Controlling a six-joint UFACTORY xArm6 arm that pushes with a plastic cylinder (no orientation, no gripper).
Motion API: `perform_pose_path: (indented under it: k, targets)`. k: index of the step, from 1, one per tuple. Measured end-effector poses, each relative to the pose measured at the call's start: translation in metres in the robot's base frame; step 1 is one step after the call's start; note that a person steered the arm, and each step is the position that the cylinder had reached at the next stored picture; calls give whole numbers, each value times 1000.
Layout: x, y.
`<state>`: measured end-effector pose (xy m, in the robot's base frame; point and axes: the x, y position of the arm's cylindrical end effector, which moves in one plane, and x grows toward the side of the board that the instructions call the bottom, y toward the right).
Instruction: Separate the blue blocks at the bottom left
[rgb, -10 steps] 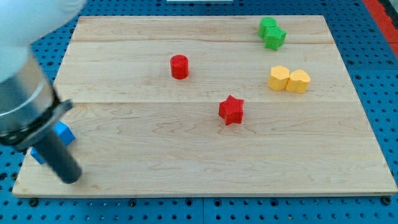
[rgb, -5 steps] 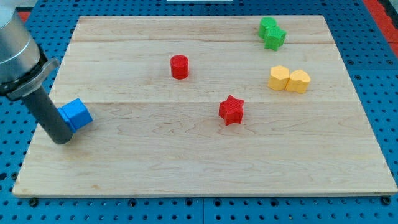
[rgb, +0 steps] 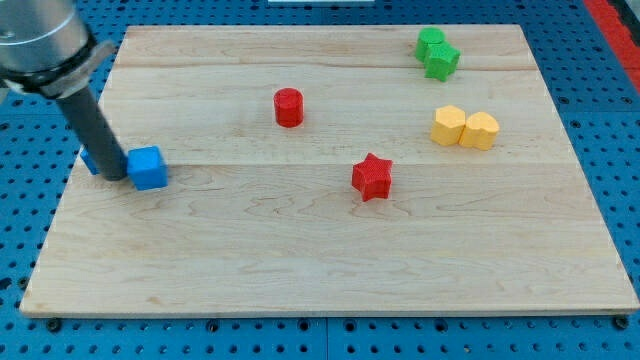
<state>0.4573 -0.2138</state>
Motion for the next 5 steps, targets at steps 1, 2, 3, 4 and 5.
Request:
perform_pose_path:
  k: [1, 2, 3, 4, 5]
  targets:
    - [10, 11]
    - [-4, 20]
    - [-21, 26]
    - [-40, 27]
    - [-50, 47]
